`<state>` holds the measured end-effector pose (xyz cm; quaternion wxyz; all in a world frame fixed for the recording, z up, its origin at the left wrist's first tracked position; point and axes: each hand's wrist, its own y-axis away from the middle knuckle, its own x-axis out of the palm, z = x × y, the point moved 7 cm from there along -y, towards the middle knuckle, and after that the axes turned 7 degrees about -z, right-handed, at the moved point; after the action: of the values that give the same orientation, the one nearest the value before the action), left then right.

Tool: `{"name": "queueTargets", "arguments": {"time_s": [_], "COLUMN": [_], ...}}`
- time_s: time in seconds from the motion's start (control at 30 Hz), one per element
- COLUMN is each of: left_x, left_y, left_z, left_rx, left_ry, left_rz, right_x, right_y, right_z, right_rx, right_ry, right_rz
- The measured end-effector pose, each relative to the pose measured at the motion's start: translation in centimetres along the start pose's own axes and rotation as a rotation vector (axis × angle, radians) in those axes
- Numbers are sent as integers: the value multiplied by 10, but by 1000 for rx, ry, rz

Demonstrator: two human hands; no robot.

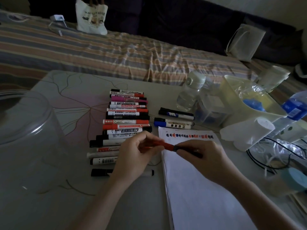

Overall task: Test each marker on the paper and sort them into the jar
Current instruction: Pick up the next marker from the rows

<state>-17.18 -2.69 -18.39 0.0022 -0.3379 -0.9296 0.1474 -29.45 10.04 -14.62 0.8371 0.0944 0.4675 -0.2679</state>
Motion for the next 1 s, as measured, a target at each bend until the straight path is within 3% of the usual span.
{"name": "queueTargets", "arguments": {"time_s": [0.07, 0.23, 0.3, 0.63, 0.8, 1.0], "left_x": [-1, -14, -14, -13, -23, -52], "left_y": [1, -4, -4, -4, -4, 3], "left_z": [0, 0, 2, 6, -1, -18], "left_rx": [51, 190, 207, 182, 186, 129], "left_ry": [-58, -286, -312, -304, -243, -338], "left_rz": [-11, -156, -158, -154, -233, -296], "right_x": [3, -28, -31, 11, 6, 63], "right_y": [-11, -64, -89, -139, -66, 11], "right_z": [2, -37, -52, -63, 0, 50], "right_rx": [-53, 15, 45, 84, -135, -253], "right_ry": [99, 185, 244, 377, 88, 133], "right_rz": [-11, -333, -370, -235, -325, -38]}}
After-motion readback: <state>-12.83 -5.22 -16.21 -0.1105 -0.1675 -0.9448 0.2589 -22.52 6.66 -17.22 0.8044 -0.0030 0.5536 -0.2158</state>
